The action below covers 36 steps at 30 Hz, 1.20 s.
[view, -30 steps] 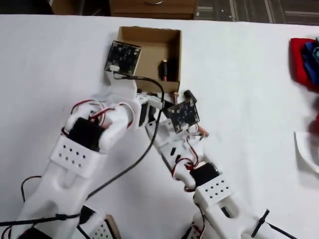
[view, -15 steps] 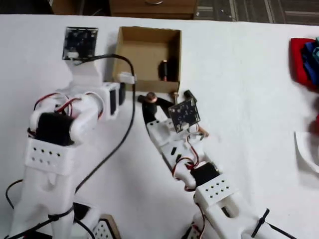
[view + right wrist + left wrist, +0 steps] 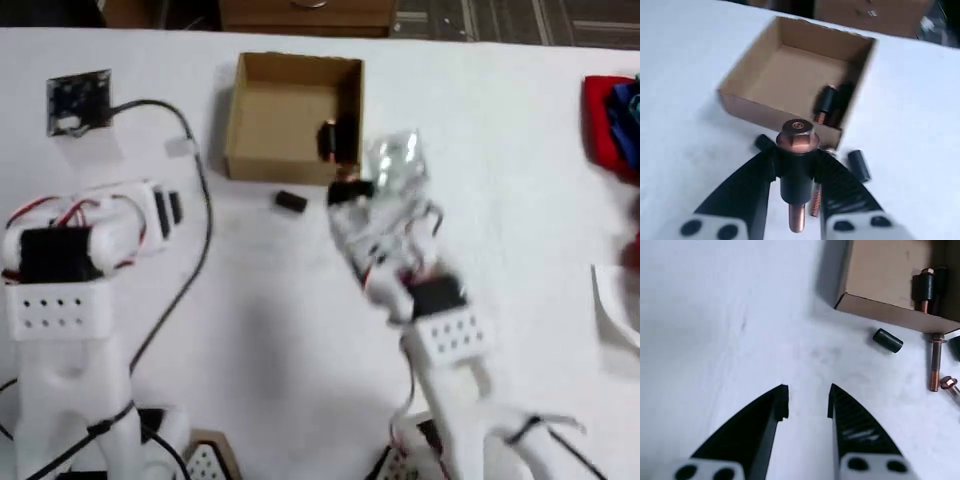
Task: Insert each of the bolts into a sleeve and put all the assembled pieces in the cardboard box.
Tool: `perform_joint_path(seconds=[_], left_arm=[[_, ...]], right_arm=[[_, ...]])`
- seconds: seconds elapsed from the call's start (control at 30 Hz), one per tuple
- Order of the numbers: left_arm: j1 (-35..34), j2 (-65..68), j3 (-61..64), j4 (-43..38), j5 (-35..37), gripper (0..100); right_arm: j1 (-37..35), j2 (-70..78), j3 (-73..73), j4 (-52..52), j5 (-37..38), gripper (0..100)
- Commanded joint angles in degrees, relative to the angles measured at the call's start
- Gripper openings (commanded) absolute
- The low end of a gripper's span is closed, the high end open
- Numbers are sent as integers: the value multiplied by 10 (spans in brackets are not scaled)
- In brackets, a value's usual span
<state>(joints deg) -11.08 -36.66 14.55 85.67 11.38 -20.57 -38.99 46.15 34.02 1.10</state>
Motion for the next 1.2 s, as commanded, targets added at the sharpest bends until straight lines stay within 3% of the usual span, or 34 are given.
perform_joint_path(seconds=[0.0,0.1,0.3,0.57,0.7,0.93,1.17], left_arm=[[-20,-9,-8,14,-2,151],[-20,-9,15,33,-7,151],[-21,-6,80,40,-127,142],[-79,-7,142,34,-132,76],[-127,-7,181,-4,-135,76],[-189,-7,261,-86,-154,76],[-195,-7,327,-181,-153,72]], right_arm=[[22,111,-207,96,4,23],[20,200,-325,146,4,23],[19,375,-546,168,4,23],[-3,625,-811,173,-29,22],[0,746,-929,175,-67,22],[-5,919,-1107,206,-65,22],[-6,1018,-1198,234,-64,22]])
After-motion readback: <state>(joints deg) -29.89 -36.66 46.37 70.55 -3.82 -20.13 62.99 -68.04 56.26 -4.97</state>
